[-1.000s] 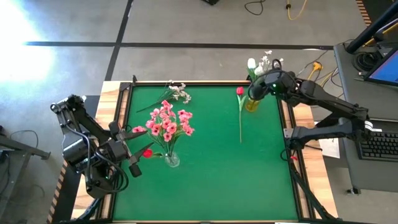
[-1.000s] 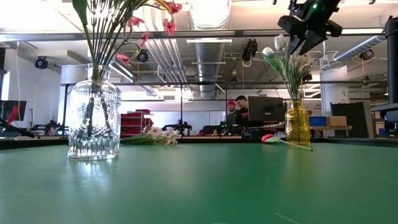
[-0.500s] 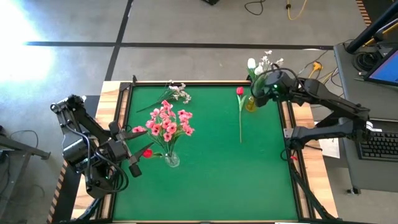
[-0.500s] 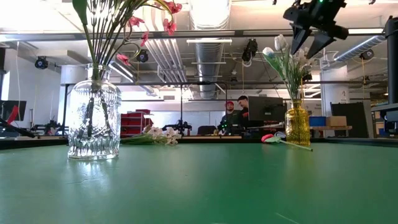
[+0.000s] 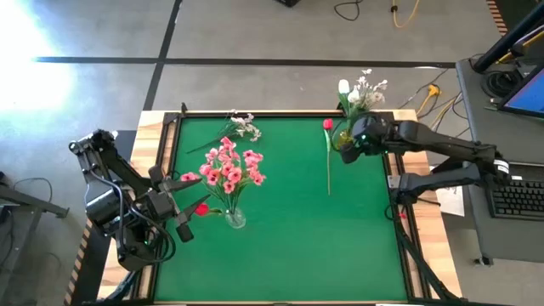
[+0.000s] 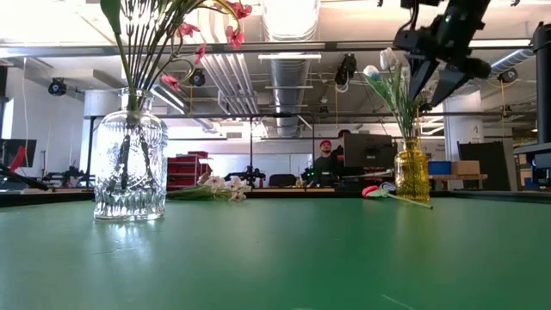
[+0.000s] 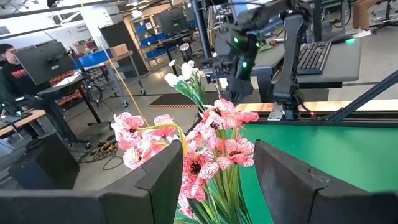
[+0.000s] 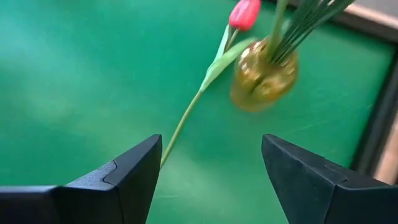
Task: Sort flowers into vase by color
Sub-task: Put the red flowers into the transparent vase
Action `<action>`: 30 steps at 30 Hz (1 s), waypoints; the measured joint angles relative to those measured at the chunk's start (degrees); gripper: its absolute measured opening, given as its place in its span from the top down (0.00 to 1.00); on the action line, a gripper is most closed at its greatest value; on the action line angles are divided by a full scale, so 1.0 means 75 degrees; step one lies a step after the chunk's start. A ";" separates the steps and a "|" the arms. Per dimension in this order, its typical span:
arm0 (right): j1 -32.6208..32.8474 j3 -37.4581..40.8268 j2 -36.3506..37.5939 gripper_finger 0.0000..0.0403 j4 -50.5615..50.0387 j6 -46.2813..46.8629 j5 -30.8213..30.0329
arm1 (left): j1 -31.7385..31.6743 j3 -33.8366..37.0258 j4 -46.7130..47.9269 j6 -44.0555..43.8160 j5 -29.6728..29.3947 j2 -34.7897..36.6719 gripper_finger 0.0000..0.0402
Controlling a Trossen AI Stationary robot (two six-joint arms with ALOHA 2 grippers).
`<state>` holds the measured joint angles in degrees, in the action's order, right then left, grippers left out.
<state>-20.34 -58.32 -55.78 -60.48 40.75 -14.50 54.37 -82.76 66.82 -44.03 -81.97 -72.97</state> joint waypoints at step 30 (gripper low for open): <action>0.0479 0.1430 -0.3751 0.44 0.3599 0.0393 -0.0477 | 0.0003 0.0000 -0.3432 0.3520 0.0003 0.0000 0.55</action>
<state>-16.74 -47.59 -83.92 -33.49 43.70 -18.08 54.39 -82.76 41.08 -17.63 -81.95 -72.97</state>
